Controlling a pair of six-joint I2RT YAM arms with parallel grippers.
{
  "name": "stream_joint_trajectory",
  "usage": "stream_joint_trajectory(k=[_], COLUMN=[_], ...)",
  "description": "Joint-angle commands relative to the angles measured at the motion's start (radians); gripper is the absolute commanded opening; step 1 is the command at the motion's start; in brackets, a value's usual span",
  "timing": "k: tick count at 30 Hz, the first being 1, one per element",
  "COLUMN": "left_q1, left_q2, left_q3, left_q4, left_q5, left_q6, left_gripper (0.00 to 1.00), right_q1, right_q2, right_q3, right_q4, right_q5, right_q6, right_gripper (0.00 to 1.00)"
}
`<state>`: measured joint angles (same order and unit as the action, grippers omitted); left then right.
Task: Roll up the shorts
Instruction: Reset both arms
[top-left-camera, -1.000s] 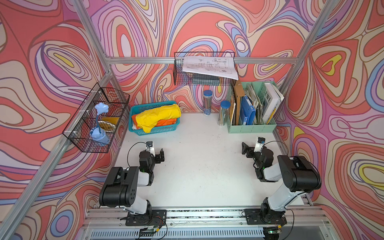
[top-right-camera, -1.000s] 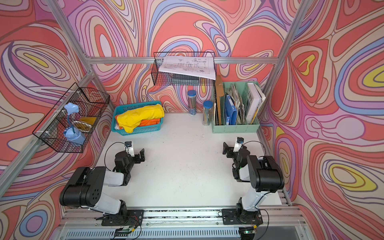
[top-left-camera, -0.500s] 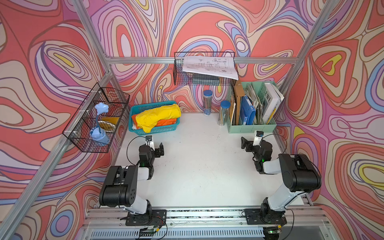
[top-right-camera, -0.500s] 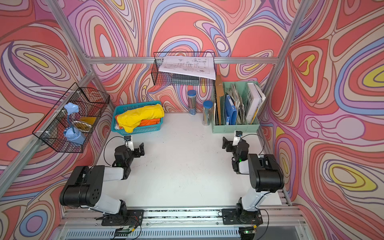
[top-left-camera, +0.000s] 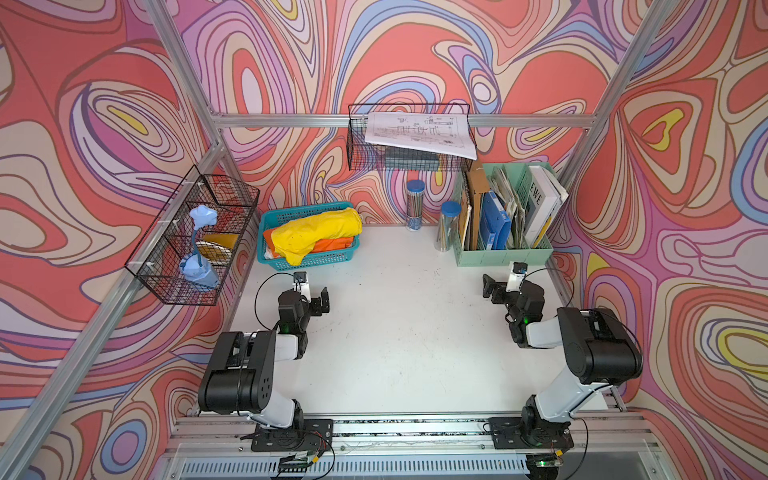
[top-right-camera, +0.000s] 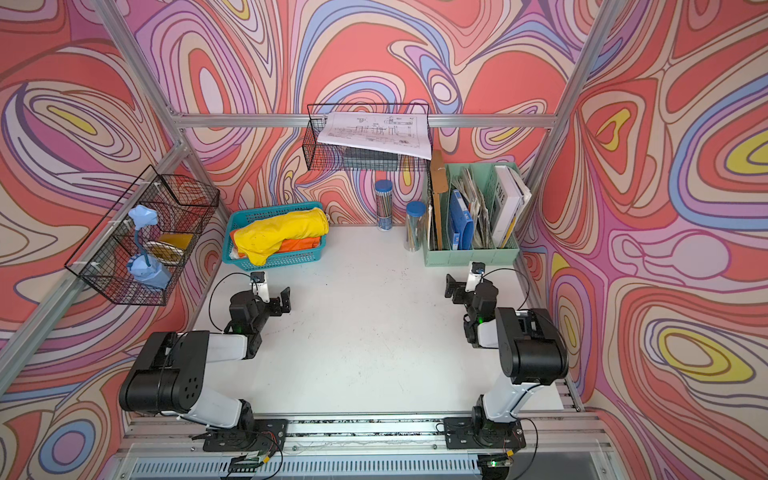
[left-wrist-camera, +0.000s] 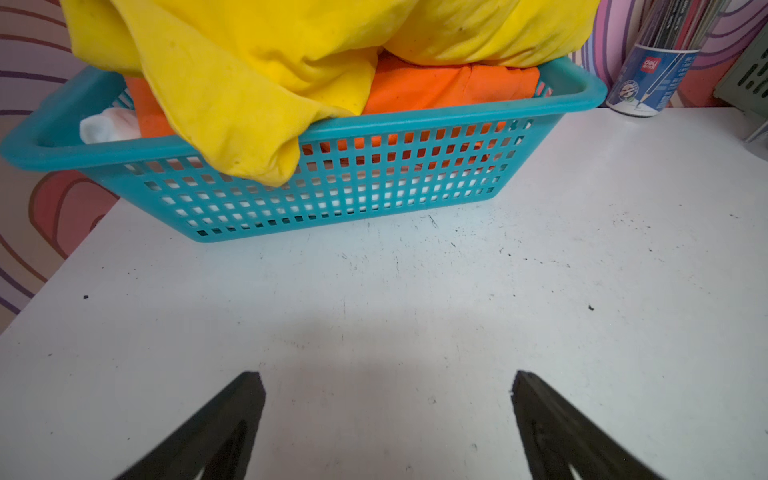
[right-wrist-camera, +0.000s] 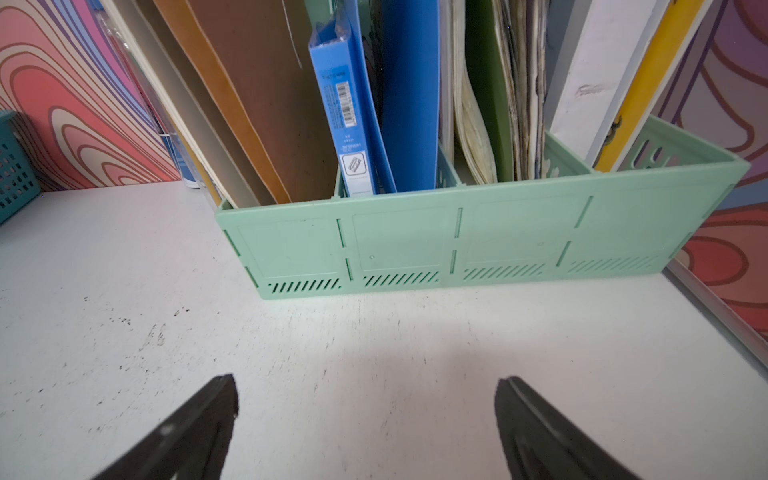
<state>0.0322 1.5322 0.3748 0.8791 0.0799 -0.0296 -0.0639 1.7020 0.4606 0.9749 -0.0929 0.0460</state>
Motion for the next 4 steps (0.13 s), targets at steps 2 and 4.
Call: stream_joint_trajectory(k=[2, 4], left_q1=[0.000, -0.001], left_q2=[0.003, 0.001], left_q3=[0.001, 0.001], left_q4=[-0.003, -0.002], left_q5=[-0.015, -0.025], left_q6=[0.000, -0.004], left_gripper=[0.99, 0.98], right_q1=[0.004, 0.004], right_q2=[-0.010, -0.010], right_q3=[-0.008, -0.007], right_q4=[0.001, 0.001], right_q5=[0.013, 0.014], right_q6=[0.006, 0.007], right_gripper=[0.98, 0.98])
